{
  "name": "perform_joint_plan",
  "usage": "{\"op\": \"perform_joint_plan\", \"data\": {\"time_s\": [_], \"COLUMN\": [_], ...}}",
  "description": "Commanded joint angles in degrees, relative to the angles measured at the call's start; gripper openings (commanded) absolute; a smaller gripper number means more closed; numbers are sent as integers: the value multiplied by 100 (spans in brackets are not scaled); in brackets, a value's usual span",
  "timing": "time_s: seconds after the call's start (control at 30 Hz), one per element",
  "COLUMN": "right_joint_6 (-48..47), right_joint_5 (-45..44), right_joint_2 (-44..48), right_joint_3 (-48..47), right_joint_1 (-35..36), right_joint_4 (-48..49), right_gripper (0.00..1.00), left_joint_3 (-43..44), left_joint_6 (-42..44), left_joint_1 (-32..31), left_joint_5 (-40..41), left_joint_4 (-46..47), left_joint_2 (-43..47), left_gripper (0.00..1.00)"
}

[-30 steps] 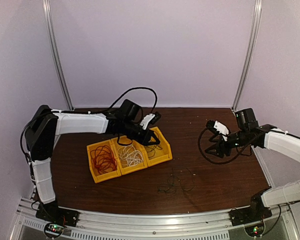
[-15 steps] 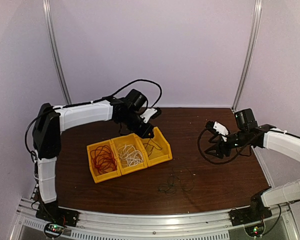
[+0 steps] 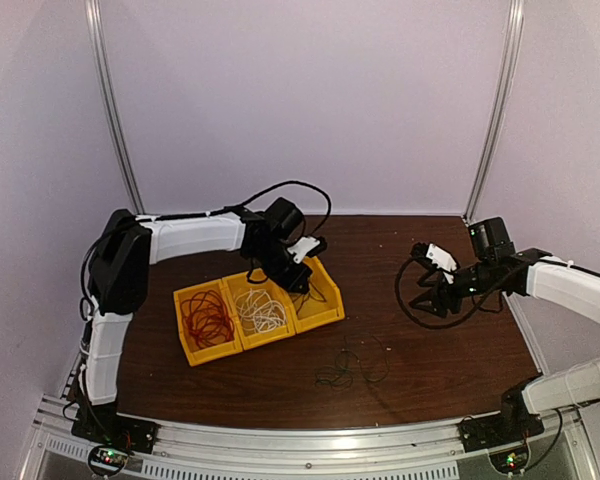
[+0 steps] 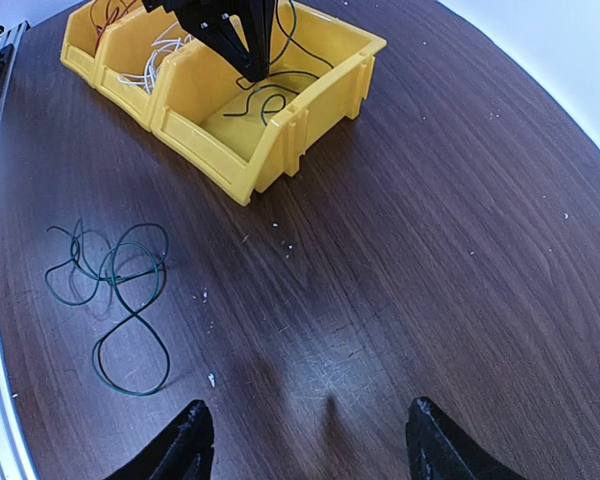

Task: Untangle the cables
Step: Place the untangled cable in the bin.

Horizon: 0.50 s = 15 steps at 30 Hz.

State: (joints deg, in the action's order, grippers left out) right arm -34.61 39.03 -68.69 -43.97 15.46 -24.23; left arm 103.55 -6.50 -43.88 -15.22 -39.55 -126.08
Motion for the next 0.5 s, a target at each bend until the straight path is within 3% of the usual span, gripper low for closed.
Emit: {"op": "perform_joint_plan", "data": {"time_s": [0.0, 0.1, 0.3, 0.47], "right_joint_6": [-55, -55, -63, -72], "right_joint_5": [22, 17, -2, -9], "right_joint_2": [-9, -12, -20, -59], "right_joint_3": [-33, -33, -33, -33], "right_joint_1": [-30, -30, -26, -28], "right_joint_4": [-56, -56, -56, -56], "right_gripper": [66, 66, 66, 66], "left_joint_3": [186, 211, 311, 435], "left_joint_6": [44, 44, 99, 131], "left_joint_1": [-53, -68, -124, -130], "left_joint_5": [-229, -179, 58, -25], "left_joint_4": [105, 104, -59, -414], "left_joint_2": [-236, -291, -91, 235], "left_gripper": [0, 4, 24, 28]}}
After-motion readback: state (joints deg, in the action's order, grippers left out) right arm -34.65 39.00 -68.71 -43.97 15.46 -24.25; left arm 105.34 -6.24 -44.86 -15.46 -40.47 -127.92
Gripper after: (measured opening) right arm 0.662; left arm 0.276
